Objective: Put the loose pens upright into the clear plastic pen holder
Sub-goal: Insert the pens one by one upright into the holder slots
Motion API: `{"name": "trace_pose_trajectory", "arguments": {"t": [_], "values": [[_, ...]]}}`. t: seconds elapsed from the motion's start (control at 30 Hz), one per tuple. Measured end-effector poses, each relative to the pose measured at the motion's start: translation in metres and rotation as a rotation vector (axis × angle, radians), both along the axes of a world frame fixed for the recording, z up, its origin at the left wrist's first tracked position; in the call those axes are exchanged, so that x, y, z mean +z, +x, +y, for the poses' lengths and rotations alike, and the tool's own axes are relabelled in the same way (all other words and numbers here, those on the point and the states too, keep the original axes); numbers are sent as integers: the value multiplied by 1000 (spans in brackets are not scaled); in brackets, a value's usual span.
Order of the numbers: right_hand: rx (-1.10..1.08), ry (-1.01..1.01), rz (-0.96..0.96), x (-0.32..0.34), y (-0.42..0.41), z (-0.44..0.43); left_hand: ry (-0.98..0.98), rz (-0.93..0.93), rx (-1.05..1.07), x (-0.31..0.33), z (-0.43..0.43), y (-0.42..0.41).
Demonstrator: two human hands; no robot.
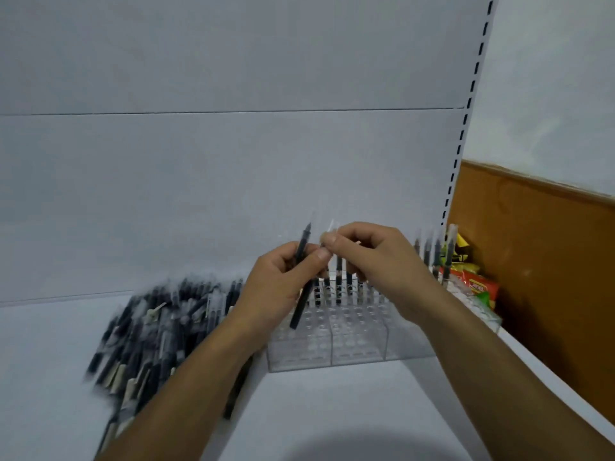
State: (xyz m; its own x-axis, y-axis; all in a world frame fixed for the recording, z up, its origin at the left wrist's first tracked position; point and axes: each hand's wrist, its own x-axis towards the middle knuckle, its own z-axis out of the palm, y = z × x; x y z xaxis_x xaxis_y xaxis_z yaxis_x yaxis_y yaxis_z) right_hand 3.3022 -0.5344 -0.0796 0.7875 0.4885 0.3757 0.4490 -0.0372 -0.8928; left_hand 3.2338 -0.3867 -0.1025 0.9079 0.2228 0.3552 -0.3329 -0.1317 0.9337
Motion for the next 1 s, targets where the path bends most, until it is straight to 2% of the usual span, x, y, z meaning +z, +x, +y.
{"name": "trace_pose_trajectory", "arguments": {"t": [0.13, 0.23, 0.27, 0.33, 0.57, 0.73, 0.9, 1.0], "values": [[-3, 96, 30, 7, -5, 26, 107, -24, 159, -4, 34, -10], [-169, 89, -75, 10, 0, 37, -143, -39, 181, -7, 59, -13], [-212, 49, -130, 9, 2, 41, -234, -56, 163, -8, 64, -14], [-255, -57, -220, 5, 3, 49, -293, -74, 135, -11, 68, -14], [-317, -231, -372, -6, 6, 64, -248, -96, 37, -18, 64, -14], [-200, -529, -381, -12, 2, 76, -183, -85, 26, -20, 59, -15], [-248, -546, -380, -13, -1, 69, -135, -126, 42, -22, 57, -18], [-304, -346, -409, -13, -9, 61, -110, -123, 64, -23, 56, -17]]}}
